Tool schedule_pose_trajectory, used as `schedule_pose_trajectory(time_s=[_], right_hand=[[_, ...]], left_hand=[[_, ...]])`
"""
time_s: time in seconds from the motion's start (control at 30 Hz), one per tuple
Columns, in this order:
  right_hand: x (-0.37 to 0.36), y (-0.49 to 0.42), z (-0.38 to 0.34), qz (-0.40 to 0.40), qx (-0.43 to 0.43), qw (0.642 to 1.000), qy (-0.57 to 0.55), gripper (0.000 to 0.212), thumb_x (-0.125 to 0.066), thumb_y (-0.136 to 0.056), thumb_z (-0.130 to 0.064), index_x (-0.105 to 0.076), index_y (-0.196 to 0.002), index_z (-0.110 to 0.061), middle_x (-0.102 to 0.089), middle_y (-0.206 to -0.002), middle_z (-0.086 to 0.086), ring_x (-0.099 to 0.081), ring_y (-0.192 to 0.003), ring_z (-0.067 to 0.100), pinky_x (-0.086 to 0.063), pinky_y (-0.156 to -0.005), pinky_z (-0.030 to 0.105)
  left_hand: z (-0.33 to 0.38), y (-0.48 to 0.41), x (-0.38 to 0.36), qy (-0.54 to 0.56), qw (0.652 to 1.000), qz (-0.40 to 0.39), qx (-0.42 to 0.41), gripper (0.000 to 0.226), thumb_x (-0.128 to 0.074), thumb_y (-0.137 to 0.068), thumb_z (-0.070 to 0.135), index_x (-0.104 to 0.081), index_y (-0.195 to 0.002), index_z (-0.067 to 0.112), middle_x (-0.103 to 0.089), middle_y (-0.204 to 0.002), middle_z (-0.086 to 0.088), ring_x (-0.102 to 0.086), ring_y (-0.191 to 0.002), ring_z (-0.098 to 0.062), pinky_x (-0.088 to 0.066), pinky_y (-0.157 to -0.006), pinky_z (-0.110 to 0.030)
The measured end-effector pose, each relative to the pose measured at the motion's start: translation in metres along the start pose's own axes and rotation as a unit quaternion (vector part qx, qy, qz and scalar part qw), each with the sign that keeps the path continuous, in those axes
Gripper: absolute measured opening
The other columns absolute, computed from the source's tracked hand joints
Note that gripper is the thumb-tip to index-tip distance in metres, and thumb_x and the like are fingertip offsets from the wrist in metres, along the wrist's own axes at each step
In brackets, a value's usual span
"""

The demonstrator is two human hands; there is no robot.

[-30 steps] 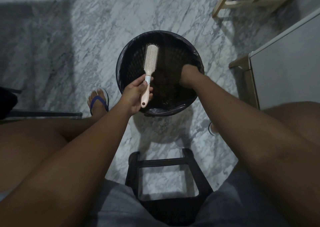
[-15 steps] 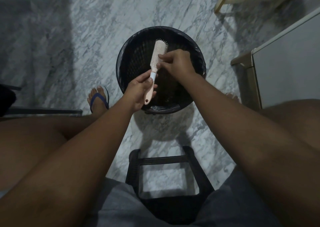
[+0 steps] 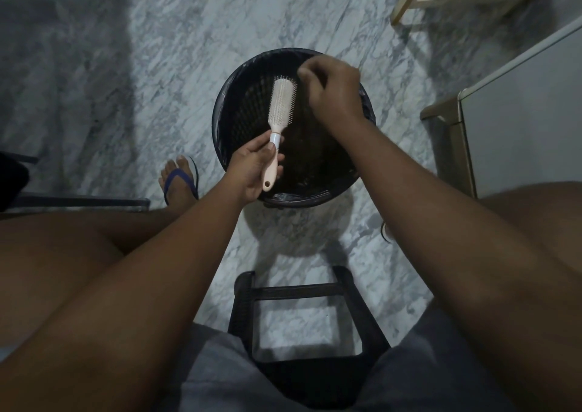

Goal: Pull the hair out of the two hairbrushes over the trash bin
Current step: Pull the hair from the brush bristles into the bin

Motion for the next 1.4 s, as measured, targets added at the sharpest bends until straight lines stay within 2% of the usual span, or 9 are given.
schedule_pose_trajectory(time_s=[0.2,0.37,0.47,0.53,0.63,0.73,1.1,1.3,1.4], right_hand=[[0.027,0.0,0.018,0.166,-0.032,0.985,-0.027,0.014,-0.06,-0.089,-0.013,-0.07,-0.084,-0.006,-0.065,-0.076,-0.006,-0.063,-0.073,0.011,-0.052,-0.07,0.028],[-0.016,0.014,0.05,-0.178,-0.191,0.941,0.213,0.032,-0.059,-0.084,-0.001,-0.067,-0.115,-0.005,-0.066,-0.117,0.016,-0.063,-0.11,0.029,-0.049,-0.091,0.025],[-0.033,0.021,0.041,-0.303,-0.2,0.913,0.189,0.102,-0.077,-0.078,-0.012,-0.01,-0.156,-0.014,-0.013,-0.159,0.026,-0.027,-0.145,0.039,-0.029,-0.118,0.042],[-0.036,0.018,0.032,-0.281,-0.177,0.935,0.122,0.121,-0.085,-0.072,-0.022,0.001,-0.156,-0.014,-0.021,-0.159,0.022,-0.032,-0.144,0.031,-0.03,-0.117,0.039],[-0.035,0.016,0.03,-0.199,-0.121,0.97,0.068,0.059,-0.079,-0.078,-0.018,-0.059,-0.132,-0.007,-0.07,-0.118,0.011,-0.064,-0.104,0.013,-0.049,-0.1,0.028],[-0.04,0.031,0.04,-0.183,-0.131,0.972,0.068,0.014,-0.07,-0.087,-0.015,-0.078,-0.097,-0.009,-0.077,-0.096,0.006,-0.066,-0.086,0.006,-0.043,-0.083,0.009],[-0.046,0.061,0.102,-0.303,-0.263,0.882,0.248,0.038,-0.061,-0.091,-0.019,-0.06,-0.124,0.0,-0.061,-0.125,0.023,-0.059,-0.117,0.039,-0.046,-0.101,0.038],[-0.023,0.028,0.046,-0.071,-0.161,0.984,-0.038,0.061,-0.067,-0.089,-0.04,-0.047,-0.142,-0.02,-0.064,-0.121,0.005,-0.065,-0.095,0.01,-0.051,-0.092,0.021],[-0.029,0.019,0.027,-0.112,-0.097,0.989,-0.006,0.077,-0.079,-0.073,-0.051,-0.051,-0.14,-0.024,-0.063,-0.117,0.003,-0.063,-0.094,0.009,-0.05,-0.088,0.019]], left_hand=[[0.0,0.0,0.003,0.029,1.0,0.007,0.004,0.036,-0.052,-0.098,0.006,-0.057,-0.133,0.011,-0.066,-0.119,-0.004,-0.06,-0.081,-0.015,-0.053,-0.061,-0.03],[0.003,0.002,0.0,0.019,1.0,-0.005,0.001,0.034,-0.052,-0.098,0.006,-0.058,-0.131,0.014,-0.066,-0.121,-0.004,-0.06,-0.083,-0.016,-0.053,-0.061,-0.03],[0.005,0.003,-0.002,0.012,1.0,-0.017,0.006,0.039,-0.052,-0.098,0.006,-0.055,-0.136,0.012,-0.066,-0.12,-0.004,-0.061,-0.081,-0.015,-0.053,-0.061,-0.03],[0.007,0.004,-0.004,0.01,0.999,-0.029,0.008,0.04,-0.052,-0.098,0.006,-0.055,-0.137,0.014,-0.067,-0.118,-0.004,-0.061,-0.08,-0.015,-0.052,-0.062,-0.03],[0.012,0.005,-0.008,0.024,0.999,-0.044,-0.004,0.039,-0.05,-0.099,0.006,-0.054,-0.136,0.014,-0.065,-0.123,-0.003,-0.059,-0.08,-0.014,-0.052,-0.061,-0.029],[0.017,0.005,-0.012,0.06,0.997,-0.054,-0.011,0.038,-0.049,-0.099,0.006,-0.054,-0.135,0.014,-0.066,-0.122,-0.001,-0.058,-0.078,-0.014,-0.051,-0.06,-0.028],[0.021,0.003,-0.006,0.089,0.994,-0.057,-0.011,0.039,-0.049,-0.098,0.006,-0.053,-0.137,0.012,-0.067,-0.12,-0.001,-0.058,-0.079,-0.014,-0.051,-0.061,-0.028],[0.008,0.006,-0.006,0.031,0.999,-0.041,-0.01,0.039,-0.051,-0.098,0.006,-0.054,-0.136,0.013,-0.067,-0.12,-0.002,-0.058,-0.079,-0.015,-0.051,-0.06,-0.029],[0.004,0.006,-0.006,0.023,0.999,-0.032,0.004,0.039,-0.052,-0.098,0.006,-0.055,-0.136,0.015,-0.066,-0.113,-0.005,-0.061,-0.079,-0.016,-0.052,-0.061,-0.03]])
Point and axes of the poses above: each hand's wrist, its own y-axis away from the middle knuckle, its own x-axis out of the back of the hand, z = x × y, the point moved 5 cm from there along -y, towards the middle knuckle
